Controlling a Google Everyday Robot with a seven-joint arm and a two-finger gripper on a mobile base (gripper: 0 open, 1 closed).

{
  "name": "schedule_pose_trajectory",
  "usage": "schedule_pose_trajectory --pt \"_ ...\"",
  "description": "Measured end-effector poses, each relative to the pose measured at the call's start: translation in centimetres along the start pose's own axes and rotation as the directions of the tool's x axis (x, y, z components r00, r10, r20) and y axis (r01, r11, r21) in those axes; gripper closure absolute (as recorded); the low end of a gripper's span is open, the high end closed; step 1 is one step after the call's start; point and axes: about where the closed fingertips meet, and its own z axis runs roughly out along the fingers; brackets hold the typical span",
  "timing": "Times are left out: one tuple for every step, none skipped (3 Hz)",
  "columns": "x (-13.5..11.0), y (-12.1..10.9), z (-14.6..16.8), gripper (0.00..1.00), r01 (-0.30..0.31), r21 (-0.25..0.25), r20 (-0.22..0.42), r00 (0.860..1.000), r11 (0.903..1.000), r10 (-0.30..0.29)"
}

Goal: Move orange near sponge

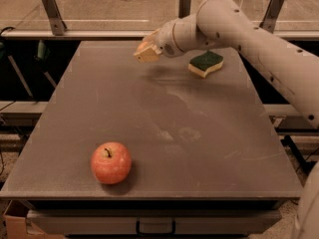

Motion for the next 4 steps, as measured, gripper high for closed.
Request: schedule_pose_trajectory --pt "3.0 -3.5 -4.9 1.0 -0.045 0.134 0.029 0.999 0.9899 0.042" --pt "5.3 -5.9 -9.4 1.0 -0.068 0.231 0.034 0.997 0.9706 0.062" --pt "7.2 -7.4 -14.6 1.0 -0.074 0.303 0.013 0.997 0.9501 0.074" --pt "9.3 -7.6 -18.3 1.0 -0.088 0.309 -0.01 0.995 0.947 0.096"
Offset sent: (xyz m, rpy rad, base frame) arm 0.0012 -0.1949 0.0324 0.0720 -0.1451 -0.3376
